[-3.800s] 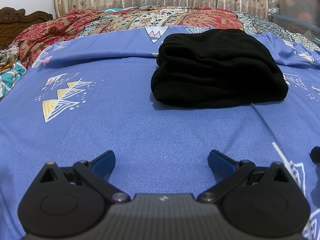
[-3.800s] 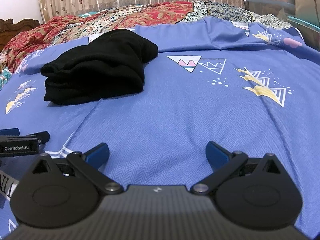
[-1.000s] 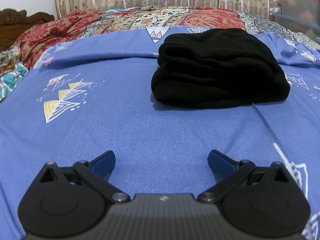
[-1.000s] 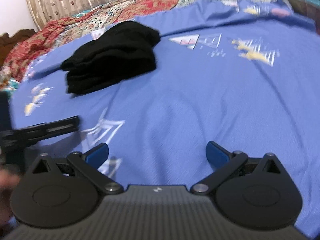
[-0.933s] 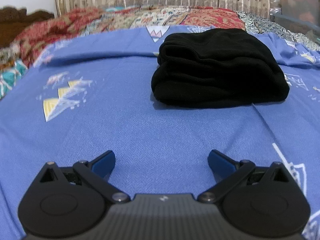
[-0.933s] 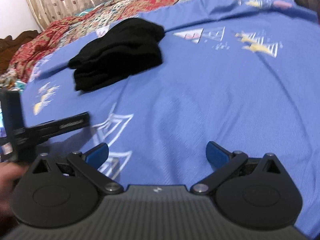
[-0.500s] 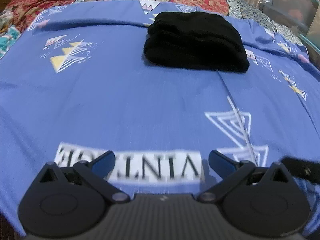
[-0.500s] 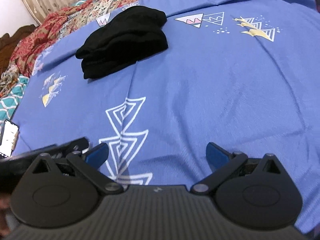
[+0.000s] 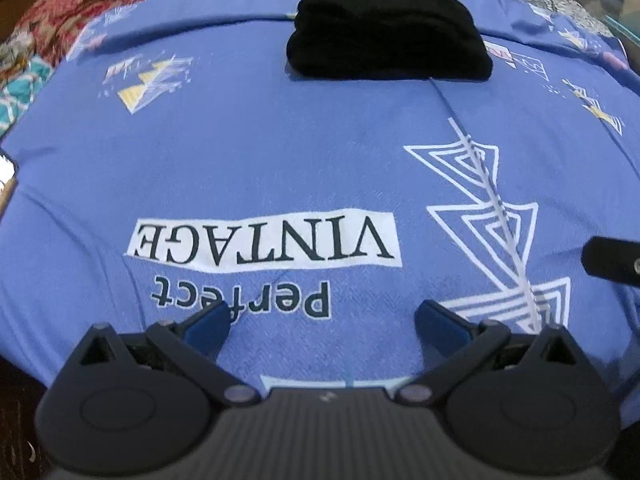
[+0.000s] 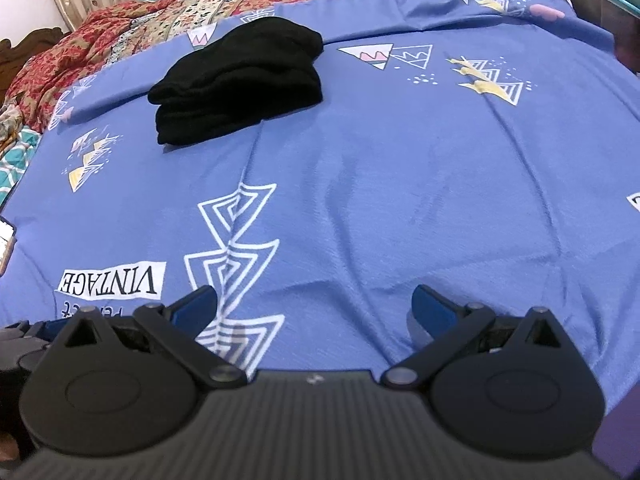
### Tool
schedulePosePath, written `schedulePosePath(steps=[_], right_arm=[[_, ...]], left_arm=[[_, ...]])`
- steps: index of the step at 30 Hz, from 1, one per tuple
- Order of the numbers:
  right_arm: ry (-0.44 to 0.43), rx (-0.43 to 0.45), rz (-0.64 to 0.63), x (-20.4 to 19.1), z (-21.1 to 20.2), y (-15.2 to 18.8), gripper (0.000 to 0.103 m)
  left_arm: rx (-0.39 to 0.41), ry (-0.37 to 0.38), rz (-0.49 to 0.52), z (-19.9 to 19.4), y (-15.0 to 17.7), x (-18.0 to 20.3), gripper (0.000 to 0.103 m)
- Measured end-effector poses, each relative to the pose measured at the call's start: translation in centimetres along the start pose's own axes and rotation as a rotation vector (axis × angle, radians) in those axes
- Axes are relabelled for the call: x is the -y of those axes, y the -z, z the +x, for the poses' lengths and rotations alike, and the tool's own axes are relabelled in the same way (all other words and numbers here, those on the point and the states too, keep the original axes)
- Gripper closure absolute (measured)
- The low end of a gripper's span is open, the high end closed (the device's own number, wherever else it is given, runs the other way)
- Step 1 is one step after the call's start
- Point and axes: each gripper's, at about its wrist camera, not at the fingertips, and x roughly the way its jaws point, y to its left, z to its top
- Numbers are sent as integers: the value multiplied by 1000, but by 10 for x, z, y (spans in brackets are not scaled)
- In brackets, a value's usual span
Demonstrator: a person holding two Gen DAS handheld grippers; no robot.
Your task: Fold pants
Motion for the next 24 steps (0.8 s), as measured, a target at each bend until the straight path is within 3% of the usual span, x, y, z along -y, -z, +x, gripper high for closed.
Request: schedulePosePath(steps=[12, 18, 24], right_arm=[[35, 18, -32, 0, -3, 2, 0], [17, 31, -26, 0, -8, 3, 0], [-11, 37, -19, -3, -15, 5, 0]], left_arm=[[-45, -22, -15, 0, -5, 3, 0], [-58, -69, 32, -10, -7, 12, 0], [0, -92, 70, -33, -6, 19, 0]])
